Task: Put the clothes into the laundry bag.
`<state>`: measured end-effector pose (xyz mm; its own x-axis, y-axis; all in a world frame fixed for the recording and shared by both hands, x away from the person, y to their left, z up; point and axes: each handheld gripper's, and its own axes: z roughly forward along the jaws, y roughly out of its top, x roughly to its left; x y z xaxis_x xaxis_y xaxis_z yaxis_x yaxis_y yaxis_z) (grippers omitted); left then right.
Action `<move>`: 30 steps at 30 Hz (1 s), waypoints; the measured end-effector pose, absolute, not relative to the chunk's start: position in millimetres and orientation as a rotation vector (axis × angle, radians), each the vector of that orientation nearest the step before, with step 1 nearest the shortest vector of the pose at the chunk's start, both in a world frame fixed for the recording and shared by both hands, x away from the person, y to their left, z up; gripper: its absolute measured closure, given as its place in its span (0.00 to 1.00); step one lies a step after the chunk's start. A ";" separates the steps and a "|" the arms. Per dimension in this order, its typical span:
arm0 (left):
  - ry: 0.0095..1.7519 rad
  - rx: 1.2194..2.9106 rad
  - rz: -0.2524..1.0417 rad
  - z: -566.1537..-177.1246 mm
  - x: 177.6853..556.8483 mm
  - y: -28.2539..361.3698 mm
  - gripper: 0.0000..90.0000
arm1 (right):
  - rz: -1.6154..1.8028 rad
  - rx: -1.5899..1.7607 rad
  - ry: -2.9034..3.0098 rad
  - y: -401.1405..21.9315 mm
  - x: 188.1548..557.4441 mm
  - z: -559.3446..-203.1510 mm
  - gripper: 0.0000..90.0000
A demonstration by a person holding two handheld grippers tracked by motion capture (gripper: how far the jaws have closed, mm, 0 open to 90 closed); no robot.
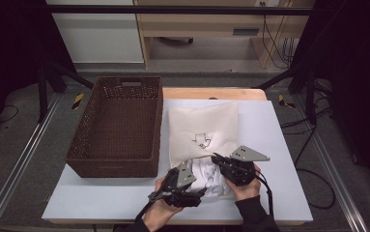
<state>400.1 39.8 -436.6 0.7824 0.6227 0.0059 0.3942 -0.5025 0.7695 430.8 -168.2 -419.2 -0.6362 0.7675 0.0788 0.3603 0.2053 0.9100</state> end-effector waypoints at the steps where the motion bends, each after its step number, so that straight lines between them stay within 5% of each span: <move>1: 0.749 2.186 0.334 -445.2 409.4 36.4 0.41 | 1.420 1.055 2.094 -169.6 431.5 -419.2 0.96; 3: 0.755 2.200 0.307 -452.0 415.8 35.0 0.45 | 1.426 1.058 2.097 -170.1 432.3 -419.7 0.96; 10: 0.724 2.210 0.355 -456.3 421.6 29.6 0.81 | 1.429 1.065 2.107 -167.3 433.1 -421.0 0.97; 13: 0.733 2.183 0.379 -453.8 423.7 26.5 0.86 | 1.438 1.055 2.111 -167.4 433.2 -421.0 0.97; 26: 0.865 2.103 0.537 -465.9 461.0 27.6 0.83 | 1.439 1.073 2.093 -174.7 432.3 -418.5 0.97; 30: 0.836 2.119 0.504 -456.7 448.4 34.3 0.59 | 1.427 1.073 2.100 -174.2 432.7 -420.5 0.96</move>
<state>448.4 34.3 -456.7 0.7041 0.7064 0.0728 0.3936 -0.4735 0.7880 432.7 -174.2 -420.5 -0.6346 0.7661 0.1019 0.3770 0.1917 0.9061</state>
